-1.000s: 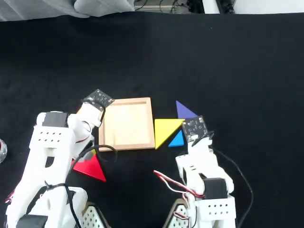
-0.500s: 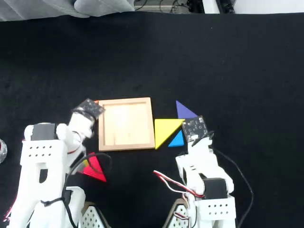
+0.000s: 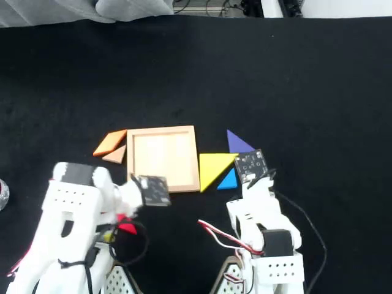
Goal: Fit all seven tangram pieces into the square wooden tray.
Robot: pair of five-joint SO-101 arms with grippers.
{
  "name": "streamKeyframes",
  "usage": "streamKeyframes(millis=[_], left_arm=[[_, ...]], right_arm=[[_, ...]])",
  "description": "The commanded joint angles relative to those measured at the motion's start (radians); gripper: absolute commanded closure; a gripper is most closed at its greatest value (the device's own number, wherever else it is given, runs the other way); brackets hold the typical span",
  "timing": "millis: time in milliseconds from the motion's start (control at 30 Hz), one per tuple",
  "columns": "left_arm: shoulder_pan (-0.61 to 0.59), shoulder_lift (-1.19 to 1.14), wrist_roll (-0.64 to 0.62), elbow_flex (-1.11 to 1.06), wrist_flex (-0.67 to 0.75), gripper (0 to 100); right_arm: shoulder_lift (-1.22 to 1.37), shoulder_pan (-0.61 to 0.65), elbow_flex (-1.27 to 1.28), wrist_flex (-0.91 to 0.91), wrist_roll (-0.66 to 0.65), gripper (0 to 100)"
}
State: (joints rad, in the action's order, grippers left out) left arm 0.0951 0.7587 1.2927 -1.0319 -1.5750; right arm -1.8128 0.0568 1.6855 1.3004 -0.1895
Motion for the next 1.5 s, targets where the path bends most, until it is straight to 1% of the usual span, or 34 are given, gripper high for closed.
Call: streamKeyframes(millis=[0, 33, 133, 400, 467, 533, 600, 700, 767, 900, 1100, 1267, 1333, 1467], left_arm=[[0.076, 0.014, -0.061, -0.056, 0.157, 85], [0.088, 0.014, -0.077, -0.077, 0.186, 85], [0.124, 0.017, -0.08, -0.127, 0.192, 85], [0.122, 0.015, -0.077, -0.148, 0.203, 85], [0.108, 0.015, -0.077, -0.148, 0.229, 85], [0.064, 0.015, -0.071, -0.16, 0.292, 85], [0.018, 0.015, -0.005, -0.165, 0.321, 83], [-0.062, 0.025, 0.071, -0.154, 0.299, 70], [-0.105, 0.026, 0.11, -0.148, 0.295, 64], [-0.159, 0.026, 0.261, -0.148, 0.301, 62], [-0.154, 0.026, 0.279, -0.14, 0.391, 62], [-0.079, 0.021, 0.269, -0.148, 0.451, 62], [-0.048, 0.025, 0.236, -0.147, 0.479, 62], [-0.03, 0.012, 0.216, -0.156, 0.546, 62]], right_arm=[[-0.081, -0.011, -0.001, 0.005, 0.008, 98.4], [-0.081, -0.011, -0.001, 0.005, 0.008, 98.4], [-0.081, -0.011, -0.001, 0.005, 0.008, 98.4], [-0.081, -0.014, -0.001, 0.005, 0.008, 98.6], [-0.081, -0.015, -0.001, 0.005, 0.008, 98.6], [-0.081, -0.015, -0.001, 0.005, 0.008, 98.6], [-0.081, -0.015, -0.001, 0.005, 0.008, 98.6], [-0.081, -0.015, -0.001, 0.005, 0.008, 98.6], [-0.081, -0.015, -0.001, 0.005, 0.008, 98.6], [-0.081, -0.015, -0.001, 0.005, 0.006, 98.6], [-0.081, -0.015, -0.001, 0.005, 0.003, 98.6], [-0.081, -0.015, -0.001, 0.005, 0.003, 98.6], [-0.079, -0.017, -0.001, 0.005, 0.003, 98.6], [-0.079, -0.017, -0.001, 0.005, 0.003, 98.6]])
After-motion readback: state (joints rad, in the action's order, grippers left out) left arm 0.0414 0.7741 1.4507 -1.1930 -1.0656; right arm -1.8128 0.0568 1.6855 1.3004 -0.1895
